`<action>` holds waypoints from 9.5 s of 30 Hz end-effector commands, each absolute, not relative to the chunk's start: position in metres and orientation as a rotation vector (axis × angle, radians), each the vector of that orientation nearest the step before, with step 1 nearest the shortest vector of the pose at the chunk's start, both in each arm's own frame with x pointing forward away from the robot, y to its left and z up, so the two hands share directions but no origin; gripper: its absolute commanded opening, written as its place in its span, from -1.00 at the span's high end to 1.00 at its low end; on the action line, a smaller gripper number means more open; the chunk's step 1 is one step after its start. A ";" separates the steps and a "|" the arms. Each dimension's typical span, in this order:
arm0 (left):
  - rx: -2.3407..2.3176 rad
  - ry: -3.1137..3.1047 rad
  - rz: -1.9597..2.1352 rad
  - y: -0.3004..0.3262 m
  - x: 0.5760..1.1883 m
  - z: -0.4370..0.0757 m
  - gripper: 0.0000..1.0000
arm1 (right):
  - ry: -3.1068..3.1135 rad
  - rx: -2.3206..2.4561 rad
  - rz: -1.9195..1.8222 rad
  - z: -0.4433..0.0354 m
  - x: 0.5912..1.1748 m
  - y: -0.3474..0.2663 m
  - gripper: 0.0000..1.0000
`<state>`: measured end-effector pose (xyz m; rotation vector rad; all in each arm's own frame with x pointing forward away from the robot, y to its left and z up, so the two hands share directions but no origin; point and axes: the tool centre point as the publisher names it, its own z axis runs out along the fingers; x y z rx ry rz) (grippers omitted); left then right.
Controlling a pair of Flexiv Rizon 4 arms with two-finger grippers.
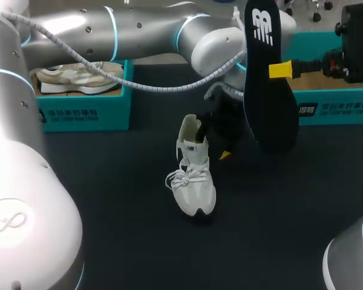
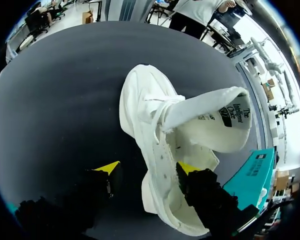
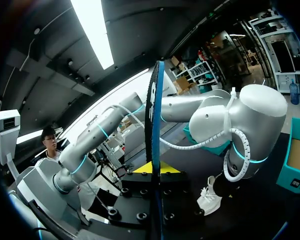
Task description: Take the shoe out of the shoebox, open the shoe tongue, remove and reinsert the insole, then place the shoe into the shoebox
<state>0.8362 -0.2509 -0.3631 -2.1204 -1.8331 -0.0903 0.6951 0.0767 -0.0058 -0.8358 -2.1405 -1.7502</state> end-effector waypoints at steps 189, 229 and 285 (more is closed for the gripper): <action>-2.730 -2.306 2.486 -0.257 0.862 -0.064 1.00 | -1.432 -1.299 -1.437 -0.028 0.837 0.062 -1.00; -2.730 -2.306 2.486 -0.257 0.862 -0.064 1.00 | -1.556 -1.272 -1.270 -0.038 0.826 0.049 -1.00; -0.515 -2.348 2.607 -0.252 0.875 -0.043 1.00 | -1.447 -1.396 -1.262 -0.070 0.847 -0.001 -1.00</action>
